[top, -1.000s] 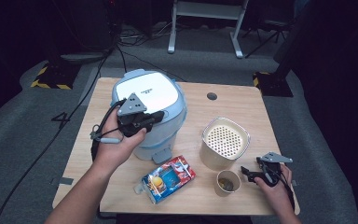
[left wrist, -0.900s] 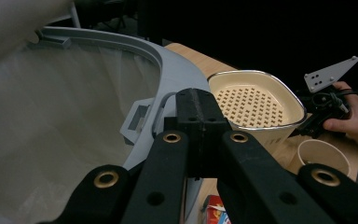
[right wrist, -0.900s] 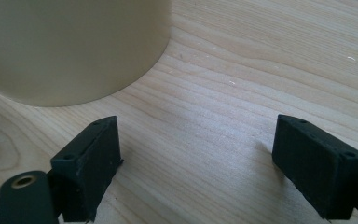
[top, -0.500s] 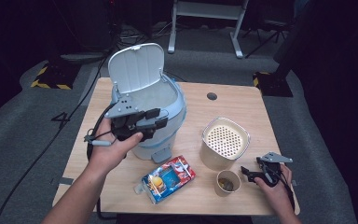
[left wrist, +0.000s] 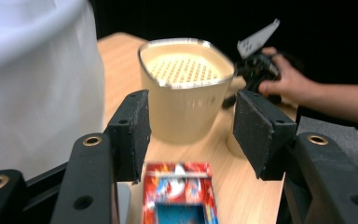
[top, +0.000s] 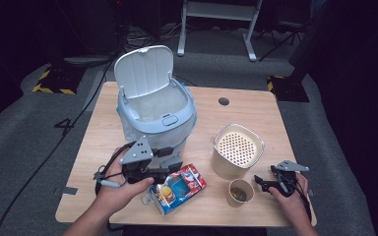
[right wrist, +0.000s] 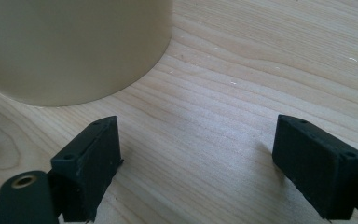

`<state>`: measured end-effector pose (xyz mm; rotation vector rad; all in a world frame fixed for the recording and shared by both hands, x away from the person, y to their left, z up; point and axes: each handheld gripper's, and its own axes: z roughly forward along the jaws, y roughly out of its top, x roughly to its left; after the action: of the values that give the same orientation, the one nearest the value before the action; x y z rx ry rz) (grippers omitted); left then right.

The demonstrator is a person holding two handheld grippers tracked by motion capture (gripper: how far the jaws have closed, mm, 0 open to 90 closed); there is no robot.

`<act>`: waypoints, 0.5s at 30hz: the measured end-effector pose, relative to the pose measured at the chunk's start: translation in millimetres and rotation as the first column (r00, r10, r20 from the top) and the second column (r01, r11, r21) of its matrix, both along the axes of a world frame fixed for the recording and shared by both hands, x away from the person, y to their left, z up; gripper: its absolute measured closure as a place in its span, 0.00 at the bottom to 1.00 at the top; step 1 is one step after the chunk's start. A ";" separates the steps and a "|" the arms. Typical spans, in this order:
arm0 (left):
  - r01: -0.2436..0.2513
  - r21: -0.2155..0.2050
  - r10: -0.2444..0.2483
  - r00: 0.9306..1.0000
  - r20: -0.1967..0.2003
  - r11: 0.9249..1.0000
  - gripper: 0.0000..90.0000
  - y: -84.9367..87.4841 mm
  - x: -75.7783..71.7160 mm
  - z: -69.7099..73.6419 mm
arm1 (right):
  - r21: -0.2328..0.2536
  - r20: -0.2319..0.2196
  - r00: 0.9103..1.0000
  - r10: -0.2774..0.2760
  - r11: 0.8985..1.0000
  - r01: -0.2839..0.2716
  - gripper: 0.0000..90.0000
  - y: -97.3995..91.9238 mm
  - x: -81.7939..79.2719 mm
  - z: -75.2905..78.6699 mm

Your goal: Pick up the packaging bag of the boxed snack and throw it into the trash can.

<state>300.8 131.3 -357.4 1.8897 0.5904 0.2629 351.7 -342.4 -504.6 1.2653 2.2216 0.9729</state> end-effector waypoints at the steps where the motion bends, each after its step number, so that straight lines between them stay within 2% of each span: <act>1: -0.007 -0.001 0.007 1.000 0.008 1.000 0.53 0.7 0.3 -4.8 | 0.000 0.000 1.000 0.000 1.000 0.000 0.17 0.0 0.0 0.0; 3: -0.022 -0.021 0.022 1.000 0.007 1.000 0.54 2.0 1.2 -15.7 | 0.000 0.000 1.000 0.000 1.000 0.000 0.17 0.0 0.0 0.0; 5: -0.036 -0.029 0.035 0.999 -0.028 0.999 0.56 2.6 3.3 -29.1 | 0.000 0.000 1.000 0.000 1.000 0.000 0.17 0.0 0.0 0.0; 7: -0.042 0.001 0.042 0.997 -0.070 0.999 0.56 1.1 7.8 -46.3 | 0.000 0.000 1.000 0.000 1.000 0.000 0.17 0.0 0.0 0.0; 10: -0.049 0.019 0.051 0.993 -0.106 0.999 0.58 -1.6 15.1 -67.8 | 0.000 0.000 1.000 0.000 1.000 0.000 0.17 0.0 0.0 0.0; 13: -0.070 0.021 0.072 0.991 -0.109 0.997 0.62 -1.9 21.5 -82.7 | 0.000 0.000 1.000 0.000 1.000 0.000 0.17 0.0 0.0 0.0; 15: -0.072 0.031 0.076 0.988 -0.133 0.997 0.66 -0.4 25.0 -88.7 | 0.000 0.000 1.000 0.000 1.000 0.000 0.17 0.0 0.0 0.0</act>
<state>325.8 130.8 -446.1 1.9229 0.7525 0.1932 351.7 -342.4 -504.6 1.2650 2.2219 0.9729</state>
